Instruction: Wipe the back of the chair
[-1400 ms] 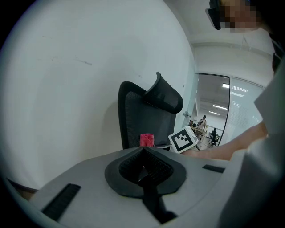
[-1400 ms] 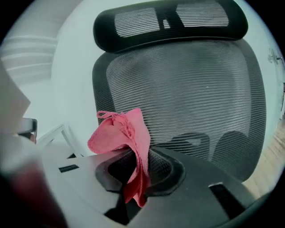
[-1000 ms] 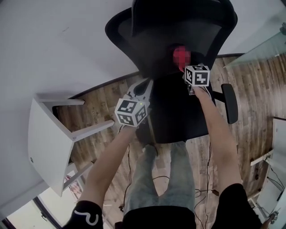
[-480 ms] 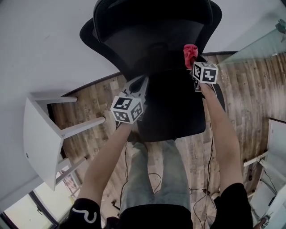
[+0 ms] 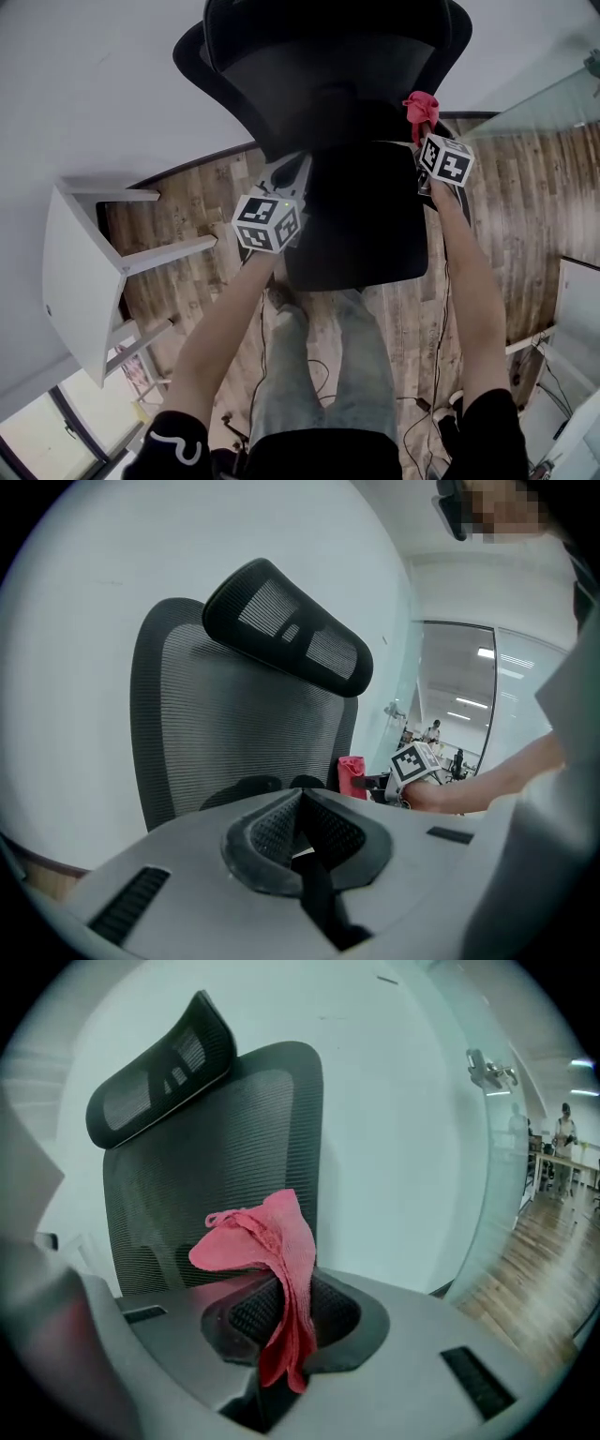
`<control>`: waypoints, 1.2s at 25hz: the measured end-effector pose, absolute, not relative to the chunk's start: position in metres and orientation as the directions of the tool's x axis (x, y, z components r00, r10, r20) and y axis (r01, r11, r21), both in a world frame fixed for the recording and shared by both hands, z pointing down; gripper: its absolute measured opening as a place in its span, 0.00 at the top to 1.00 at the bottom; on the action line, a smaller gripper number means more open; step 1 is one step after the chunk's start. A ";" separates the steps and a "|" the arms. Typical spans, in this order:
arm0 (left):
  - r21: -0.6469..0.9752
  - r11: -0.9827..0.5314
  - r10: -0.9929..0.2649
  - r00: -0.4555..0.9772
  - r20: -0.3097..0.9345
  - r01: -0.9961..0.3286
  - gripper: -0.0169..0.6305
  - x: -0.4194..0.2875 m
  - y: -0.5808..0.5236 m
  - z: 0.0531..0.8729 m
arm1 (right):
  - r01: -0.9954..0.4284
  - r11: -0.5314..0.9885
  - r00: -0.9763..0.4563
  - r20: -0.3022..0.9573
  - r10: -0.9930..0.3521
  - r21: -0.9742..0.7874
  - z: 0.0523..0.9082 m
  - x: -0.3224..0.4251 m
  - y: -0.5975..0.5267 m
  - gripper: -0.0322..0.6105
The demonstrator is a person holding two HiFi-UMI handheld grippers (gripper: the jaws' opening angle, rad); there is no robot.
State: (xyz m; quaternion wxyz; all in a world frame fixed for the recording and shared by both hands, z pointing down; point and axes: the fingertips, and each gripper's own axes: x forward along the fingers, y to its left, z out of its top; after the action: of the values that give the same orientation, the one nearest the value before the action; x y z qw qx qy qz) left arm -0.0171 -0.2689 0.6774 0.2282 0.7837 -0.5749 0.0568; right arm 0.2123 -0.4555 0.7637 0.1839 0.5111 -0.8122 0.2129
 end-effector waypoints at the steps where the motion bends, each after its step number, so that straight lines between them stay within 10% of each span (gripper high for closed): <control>1: 0.292 -0.237 -0.875 0.334 0.351 -0.927 0.94 -0.020 -0.265 0.677 | -0.903 0.397 -0.423 0.508 -0.750 -0.165 0.761 0.206 -0.450 0.84; 30: 0.257 -0.231 -0.901 0.306 0.307 -0.938 0.94 -0.243 -0.159 0.679 | -0.747 0.600 -0.658 0.454 -0.601 -0.287 0.776 -0.146 -0.315 0.84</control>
State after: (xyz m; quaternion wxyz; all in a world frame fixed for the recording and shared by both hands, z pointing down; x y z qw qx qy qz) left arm -0.2430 -0.1594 0.6793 0.1990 0.7831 -0.5873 0.0465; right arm -0.1462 -0.3146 0.7755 0.1571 0.3827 -0.8805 0.2315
